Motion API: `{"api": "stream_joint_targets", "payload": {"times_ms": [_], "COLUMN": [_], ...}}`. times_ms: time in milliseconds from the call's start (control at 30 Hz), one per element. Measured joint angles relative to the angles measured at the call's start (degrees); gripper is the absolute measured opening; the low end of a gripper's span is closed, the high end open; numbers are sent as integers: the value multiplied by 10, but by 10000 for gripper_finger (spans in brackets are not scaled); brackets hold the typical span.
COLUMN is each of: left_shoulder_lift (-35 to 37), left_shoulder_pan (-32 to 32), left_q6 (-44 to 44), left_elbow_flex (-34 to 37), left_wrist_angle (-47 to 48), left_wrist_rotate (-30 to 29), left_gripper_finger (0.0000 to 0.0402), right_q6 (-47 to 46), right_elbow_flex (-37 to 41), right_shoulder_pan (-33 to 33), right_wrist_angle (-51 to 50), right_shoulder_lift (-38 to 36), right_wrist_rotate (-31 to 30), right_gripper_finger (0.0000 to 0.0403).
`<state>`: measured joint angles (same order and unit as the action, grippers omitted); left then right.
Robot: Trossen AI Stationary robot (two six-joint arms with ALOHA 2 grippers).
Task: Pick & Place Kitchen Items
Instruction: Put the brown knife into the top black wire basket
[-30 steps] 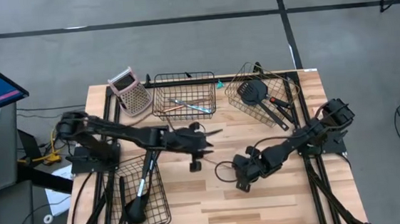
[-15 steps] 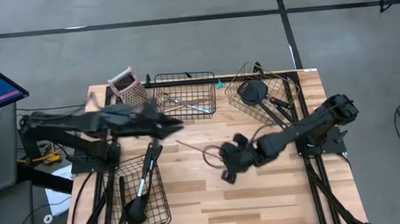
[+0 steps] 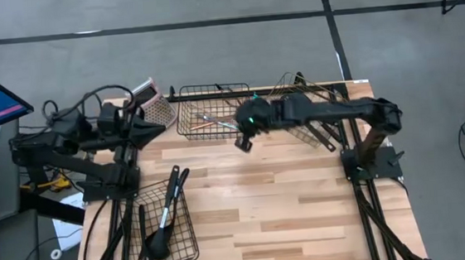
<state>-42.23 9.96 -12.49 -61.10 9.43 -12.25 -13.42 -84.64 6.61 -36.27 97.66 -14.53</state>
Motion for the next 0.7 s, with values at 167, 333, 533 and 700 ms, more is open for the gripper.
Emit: {"api": "stream_joint_targets", "payload": {"times_ms": [167,333,533,700], "left_shoulder_lift": [6,3,2,4], "left_shoulder_pan": [0,0,0,0], "left_q6": [-2,-4,-12,-15], "left_elbow_flex": [0,0,0,0], "left_wrist_angle": [1,11,13,13], "left_wrist_rotate": [0,-2,-2,-2], "left_gripper_finger": [1,1,1,1], "right_q6": [45,70,85,97], "right_elbow_flex": [-54,-108,-138,-156], "right_shoulder_pan": [65,105,120,118], "right_wrist_angle": [-22,-67,-84,-97], "right_shoulder_lift": [62,117,177,205], "right_wrist_rotate": [32,48,75,76], "right_gripper_finger": [0,0,0,0]}}
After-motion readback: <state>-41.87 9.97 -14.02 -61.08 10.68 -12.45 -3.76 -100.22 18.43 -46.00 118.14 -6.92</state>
